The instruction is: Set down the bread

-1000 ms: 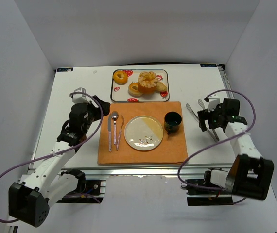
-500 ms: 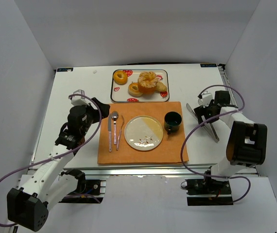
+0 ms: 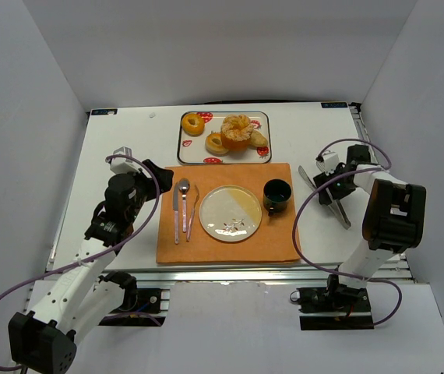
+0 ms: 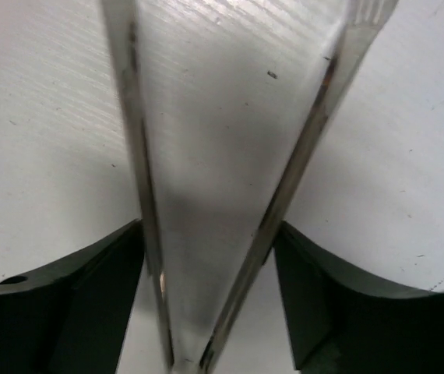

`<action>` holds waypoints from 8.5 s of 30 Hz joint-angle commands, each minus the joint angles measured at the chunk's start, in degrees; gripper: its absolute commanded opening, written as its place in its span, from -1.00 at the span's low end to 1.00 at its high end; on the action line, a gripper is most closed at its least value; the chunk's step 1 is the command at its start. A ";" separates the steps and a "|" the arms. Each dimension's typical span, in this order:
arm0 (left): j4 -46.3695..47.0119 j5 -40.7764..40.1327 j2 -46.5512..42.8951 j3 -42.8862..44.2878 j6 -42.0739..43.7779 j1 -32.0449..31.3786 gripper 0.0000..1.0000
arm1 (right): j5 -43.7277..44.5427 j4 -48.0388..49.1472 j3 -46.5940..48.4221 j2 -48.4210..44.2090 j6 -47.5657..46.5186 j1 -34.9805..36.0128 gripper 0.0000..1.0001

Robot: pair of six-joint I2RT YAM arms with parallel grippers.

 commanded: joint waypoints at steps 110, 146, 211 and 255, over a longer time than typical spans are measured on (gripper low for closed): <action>-1.59 -3.55 -0.64 4.25 -4.82 0.15 0.64 | -39.18 16.58 33.38 9.46 71.06 11.42 -1.00; 3.07 -2.58 -4.60 -1.91 -5.52 0.15 0.65 | -38.31 -35.45 15.10 -6.37 8.49 20.82 -0.64; 1.14 -3.11 8.23 6.70 -4.55 0.15 0.61 | -31.10 -1.08 45.51 27.03 60.43 20.99 0.09; 4.21 -3.37 -0.11 0.73 -4.99 0.23 0.50 | -53.60 -31.55 22.94 -3.72 4.13 20.38 -1.00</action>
